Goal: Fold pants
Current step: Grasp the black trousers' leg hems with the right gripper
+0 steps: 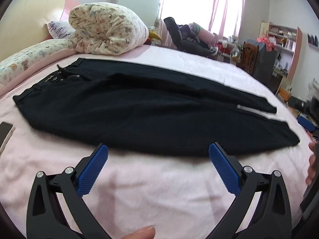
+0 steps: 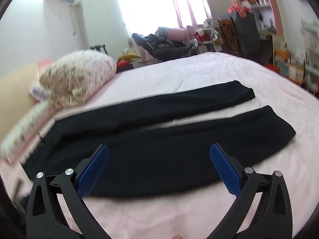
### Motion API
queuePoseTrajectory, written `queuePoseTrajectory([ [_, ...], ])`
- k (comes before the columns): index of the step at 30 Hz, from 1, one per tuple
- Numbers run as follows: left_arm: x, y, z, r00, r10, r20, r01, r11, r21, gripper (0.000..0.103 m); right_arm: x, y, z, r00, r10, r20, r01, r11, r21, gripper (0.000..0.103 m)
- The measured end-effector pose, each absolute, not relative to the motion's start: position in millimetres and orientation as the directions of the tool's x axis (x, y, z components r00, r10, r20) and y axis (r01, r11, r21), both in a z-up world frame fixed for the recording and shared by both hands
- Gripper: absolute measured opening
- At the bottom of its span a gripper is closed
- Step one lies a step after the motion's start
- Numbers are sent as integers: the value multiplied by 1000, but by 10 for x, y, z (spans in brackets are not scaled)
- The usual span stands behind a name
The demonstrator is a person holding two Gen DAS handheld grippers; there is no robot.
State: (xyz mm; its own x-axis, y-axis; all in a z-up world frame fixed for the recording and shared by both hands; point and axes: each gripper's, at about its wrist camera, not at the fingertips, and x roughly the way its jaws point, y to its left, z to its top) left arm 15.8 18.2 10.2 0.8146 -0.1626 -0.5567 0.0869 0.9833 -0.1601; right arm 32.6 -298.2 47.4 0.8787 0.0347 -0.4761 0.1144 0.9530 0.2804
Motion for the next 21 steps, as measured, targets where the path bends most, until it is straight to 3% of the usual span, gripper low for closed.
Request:
queuePoseTrajectory([
  [5, 386, 36, 254, 836, -279, -473, 195, 956, -219, 101, 852, -3647, 637, 836, 146, -530, 169, 849, 501, 102],
  [10, 614, -281, 371, 845, -379, -377, 318, 923, -215, 101, 1395, -4156, 677, 822, 279, -496, 195, 681, 706, 102],
  [13, 670, -407, 344, 853, -403, -330, 360, 914, -185, 101, 1872, -4258, 646, 743, 333, -580, 233, 684, 691, 102],
  [18, 812, -395, 225, 836, -412, -363, 355, 910, -213, 101, 2510, -4499, 502, 689, 225, -689, 403, 671, 622, 101],
  [19, 853, -359, 201, 827, -422, -373, 355, 904, -237, 101, 2701, -4551, 452, 676, 196, -710, 428, 680, 595, 97],
  [21, 959, -259, 141, 803, -443, -400, 341, 890, -303, 101, 2963, -4642, 350, 656, 161, -737, 476, 670, 570, 70],
])
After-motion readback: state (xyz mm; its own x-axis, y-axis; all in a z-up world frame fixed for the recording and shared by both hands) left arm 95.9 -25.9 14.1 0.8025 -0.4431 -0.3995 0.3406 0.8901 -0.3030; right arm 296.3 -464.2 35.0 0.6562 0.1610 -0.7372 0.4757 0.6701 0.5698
